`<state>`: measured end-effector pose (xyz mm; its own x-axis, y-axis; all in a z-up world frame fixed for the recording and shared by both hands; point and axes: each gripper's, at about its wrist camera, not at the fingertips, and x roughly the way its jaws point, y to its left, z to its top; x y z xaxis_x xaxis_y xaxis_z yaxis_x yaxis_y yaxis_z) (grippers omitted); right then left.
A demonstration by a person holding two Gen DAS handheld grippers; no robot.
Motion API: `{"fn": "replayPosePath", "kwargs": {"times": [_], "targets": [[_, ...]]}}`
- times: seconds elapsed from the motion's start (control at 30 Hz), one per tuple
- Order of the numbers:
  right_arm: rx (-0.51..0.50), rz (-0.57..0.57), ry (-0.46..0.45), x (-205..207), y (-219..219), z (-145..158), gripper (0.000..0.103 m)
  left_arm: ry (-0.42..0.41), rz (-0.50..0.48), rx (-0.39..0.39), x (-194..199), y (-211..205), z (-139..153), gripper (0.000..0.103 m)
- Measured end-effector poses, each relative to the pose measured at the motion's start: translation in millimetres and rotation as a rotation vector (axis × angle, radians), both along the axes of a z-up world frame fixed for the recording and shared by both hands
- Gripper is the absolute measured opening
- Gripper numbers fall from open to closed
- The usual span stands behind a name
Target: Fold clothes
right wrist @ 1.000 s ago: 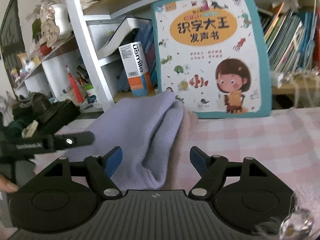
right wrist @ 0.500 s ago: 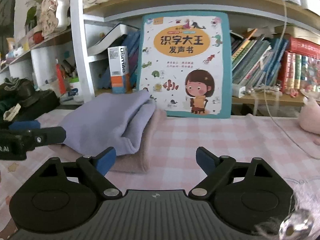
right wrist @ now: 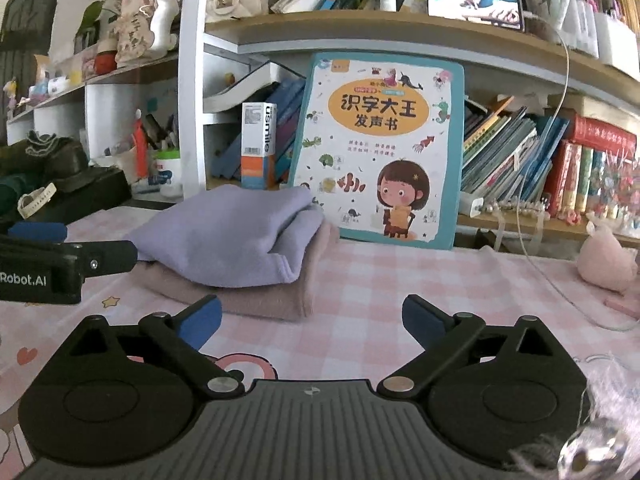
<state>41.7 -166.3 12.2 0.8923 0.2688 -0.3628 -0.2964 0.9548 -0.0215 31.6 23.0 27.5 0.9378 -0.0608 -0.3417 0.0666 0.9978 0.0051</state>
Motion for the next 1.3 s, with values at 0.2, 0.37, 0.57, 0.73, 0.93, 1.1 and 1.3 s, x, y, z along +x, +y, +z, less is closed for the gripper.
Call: {"fn": "replayPosePath", "kwargs": {"times": [0.2, 0.37, 0.57, 0.73, 0.93, 1.1, 1.3], "targets": [[-0.001, -0.012, -0.002, -1, 2, -5, 0.098, -0.021, -0.003, 0.022, -5, -3, -6, 0.103], [-0.001, -0.024, -0.012, -3, 2, -4, 0.103, -0.016, 0.007, 0.008, -7, -2, -11, 0.103], [-0.026, -0.025, -0.003, -2, 6, -5, 0.103, -0.010, 0.022, 0.007, -9, -1, -17, 0.103], [-0.040, -0.019, -0.011, -4, 9, -5, 0.103, -0.004, 0.037, 0.005, -10, 2, -17, 0.103], [-0.045, -0.022, -0.016, -4, 10, -5, 0.103, 0.017, 0.059, 0.016, -8, 5, -18, 0.103], [-0.033, -0.033, -0.003, -2, 7, -5, 0.103, 0.032, 0.076, 0.023, -7, 8, -19, 0.103], [-0.024, -0.045, 0.010, 0, 5, -5, 0.103, 0.039, 0.084, 0.022, -6, 10, -19, 0.103]]}}
